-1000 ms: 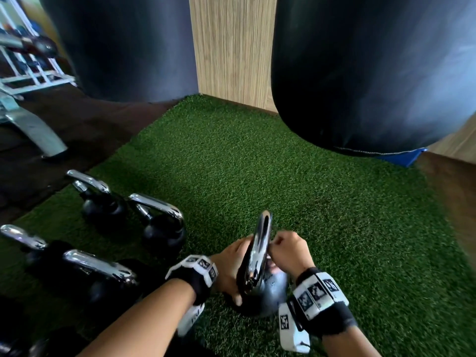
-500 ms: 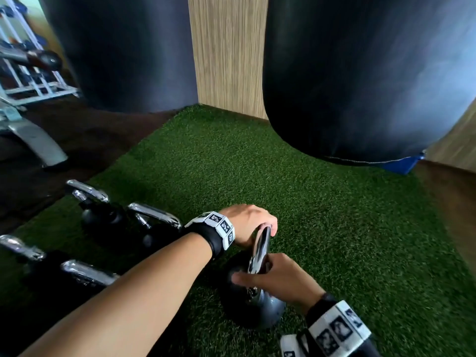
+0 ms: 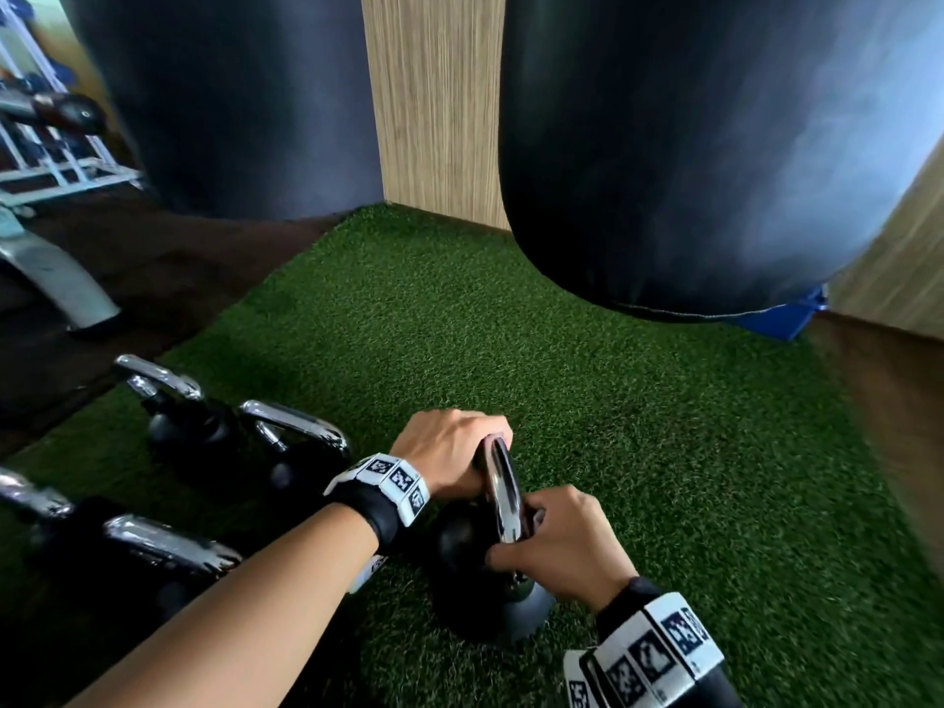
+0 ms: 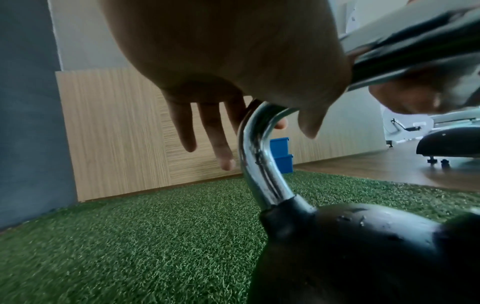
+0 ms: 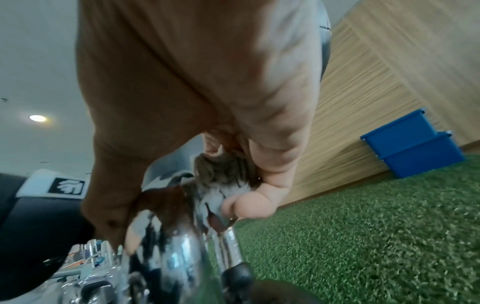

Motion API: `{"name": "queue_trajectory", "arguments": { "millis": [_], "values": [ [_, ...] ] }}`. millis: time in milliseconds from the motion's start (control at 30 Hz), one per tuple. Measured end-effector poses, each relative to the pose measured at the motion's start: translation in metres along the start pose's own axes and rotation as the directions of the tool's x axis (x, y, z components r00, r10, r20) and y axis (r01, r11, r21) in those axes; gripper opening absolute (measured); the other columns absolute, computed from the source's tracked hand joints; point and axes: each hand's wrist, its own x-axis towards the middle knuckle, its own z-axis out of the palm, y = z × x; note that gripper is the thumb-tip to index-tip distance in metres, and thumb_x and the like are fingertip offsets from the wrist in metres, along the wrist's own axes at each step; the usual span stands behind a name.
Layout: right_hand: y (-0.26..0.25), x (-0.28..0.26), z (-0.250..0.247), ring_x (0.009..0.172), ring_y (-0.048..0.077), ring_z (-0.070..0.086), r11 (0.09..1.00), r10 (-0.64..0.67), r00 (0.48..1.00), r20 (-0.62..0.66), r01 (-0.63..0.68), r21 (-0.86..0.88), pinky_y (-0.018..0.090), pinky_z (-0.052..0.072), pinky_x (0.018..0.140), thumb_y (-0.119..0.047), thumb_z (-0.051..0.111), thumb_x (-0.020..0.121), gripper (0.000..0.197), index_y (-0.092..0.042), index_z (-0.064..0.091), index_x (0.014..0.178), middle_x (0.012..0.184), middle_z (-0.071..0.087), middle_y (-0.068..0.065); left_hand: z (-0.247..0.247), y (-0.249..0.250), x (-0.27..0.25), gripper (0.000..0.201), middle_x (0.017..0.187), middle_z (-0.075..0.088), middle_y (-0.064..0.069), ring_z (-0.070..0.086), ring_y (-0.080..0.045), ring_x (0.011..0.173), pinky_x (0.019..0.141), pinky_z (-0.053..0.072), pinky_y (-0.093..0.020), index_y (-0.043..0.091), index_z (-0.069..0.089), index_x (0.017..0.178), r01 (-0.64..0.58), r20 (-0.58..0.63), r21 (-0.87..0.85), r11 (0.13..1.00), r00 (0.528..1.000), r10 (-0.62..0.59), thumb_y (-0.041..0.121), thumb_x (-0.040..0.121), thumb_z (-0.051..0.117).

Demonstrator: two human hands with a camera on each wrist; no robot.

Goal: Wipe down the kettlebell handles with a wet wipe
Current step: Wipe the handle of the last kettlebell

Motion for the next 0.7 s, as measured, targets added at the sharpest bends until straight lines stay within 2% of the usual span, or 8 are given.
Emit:
{"name": "queue_trajectory", "arguments": {
  "millis": [133, 200, 267, 333, 367, 500, 600, 700],
  "values": [
    [0.010, -0.001, -0.015, 0.046, 0.002, 0.048, 0.999, -0.043, 0.997, -0.068, 0.041, -0.031, 0.017, 0.037, 0.043, -0.041, 0.080, 0.051, 0.033, -0.013, 0.066, 0.061, 0.051, 0.060, -0.010, 0.000, -0.010, -0.016, 0.021, 0.087, 0.071, 0.006, 0.067, -0.014, 0.069, 0.056, 0.045, -0.025, 0.037, 0.053, 0.113, 0.055, -0.021, 0.130, 0.990, 0.998, -0.053, 0.051, 0.098, 0.048],
    [0.015, -0.001, -0.020, 0.053, 0.006, 0.056, 0.996, -0.054, 0.993, -0.107, 0.046, -0.078, 0.020, 0.043, 0.049, -0.038, 0.082, 0.054, 0.032, -0.011, 0.067, 0.063, 0.059, 0.065, -0.005, -0.001, -0.012, -0.027, 0.027, 0.086, 0.068, 0.007, 0.065, -0.012, 0.067, 0.054, 0.040, -0.024, 0.035, 0.051, 0.116, 0.060, -0.025, 0.182, 0.981, 0.998, -0.056, 0.056, 0.101, 0.042],
    [0.020, 0.001, -0.024, 0.062, 0.002, 0.061, 0.996, -0.043, 0.989, -0.142, 0.031, -0.087, 0.015, 0.048, 0.053, -0.034, 0.086, 0.059, 0.025, -0.016, 0.071, 0.068, 0.069, 0.068, -0.007, -0.001, -0.010, -0.039, 0.031, 0.088, 0.065, 0.008, 0.063, -0.013, 0.065, 0.053, 0.038, -0.025, 0.033, 0.051, 0.114, 0.081, -0.038, 0.196, 0.977, 0.996, -0.075, 0.059, 0.101, 0.040],
    [0.022, 0.003, -0.025, 0.067, -0.008, 0.058, 0.997, -0.039, 0.987, -0.153, 0.028, -0.068, 0.004, 0.044, 0.055, -0.030, 0.089, 0.065, 0.026, -0.028, 0.074, 0.086, 0.078, 0.064, -0.016, 0.000, -0.008, -0.049, 0.030, 0.094, 0.061, 0.006, 0.065, -0.015, 0.066, 0.052, 0.042, -0.027, 0.029, 0.051, 0.113, 0.123, -0.047, 0.215, 0.969, 0.992, -0.116, 0.056, 0.101, 0.044],
    [0.024, 0.005, -0.024, 0.068, -0.009, 0.056, 0.997, -0.049, 0.987, -0.152, 0.038, -0.070, 0.001, 0.043, 0.055, -0.028, 0.089, 0.067, 0.029, -0.027, 0.075, 0.092, 0.080, 0.061, -0.019, 0.001, -0.006, -0.053, 0.029, 0.095, 0.061, 0.005, 0.066, -0.016, 0.066, 0.052, 0.046, -0.028, 0.028, 0.050, 0.112, 0.144, -0.051, 0.227, 0.963, 0.989, -0.136, 0.054, 0.101, 0.045],
    [0.025, 0.012, -0.017, 0.072, -0.002, 0.055, 1.000, -0.008, 0.993, -0.120, 0.007, -0.010, 0.005, 0.047, 0.058, -0.013, 0.086, 0.073, 0.030, -0.016, 0.068, 0.097, 0.087, 0.056, -0.014, 0.000, -0.002, -0.058, 0.027, 0.101, 0.060, 0.005, 0.066, -0.014, 0.069, 0.053, 0.052, -0.028, 0.025, 0.048, 0.112, 0.194, -0.024, 0.204, 0.960, 0.981, -0.193, 0.050, 0.101, 0.049],
    [0.022, 0.013, -0.018, 0.071, 0.005, 0.059, 0.997, -0.009, 0.994, -0.113, 0.001, -0.071, 0.016, 0.055, 0.064, -0.013, 0.085, 0.073, 0.035, -0.032, 0.056, 0.075, 0.081, 0.057, -0.009, -0.003, 0.002, -0.056, 0.023, 0.104, 0.055, 0.004, 0.064, -0.017, 0.078, 0.062, 0.056, -0.032, 0.024, 0.045, 0.112, 0.221, 0.038, 0.107, 0.969, 0.973, -0.226, 0.042, 0.099, 0.046],
    [0.018, 0.011, -0.023, 0.066, 0.003, 0.059, 0.982, -0.055, 0.995, -0.087, 0.038, -0.187, 0.011, 0.048, 0.055, -0.017, 0.083, 0.075, 0.032, -0.030, 0.056, 0.064, 0.074, 0.058, -0.011, -0.010, 0.004, -0.056, 0.024, 0.101, 0.051, 0.006, 0.059, -0.019, 0.082, 0.068, 0.055, -0.037, 0.027, 0.040, 0.108, 0.261, 0.133, 0.019, 0.965, 0.956, -0.261, 0.028, 0.086, 0.051]
  ]
}}
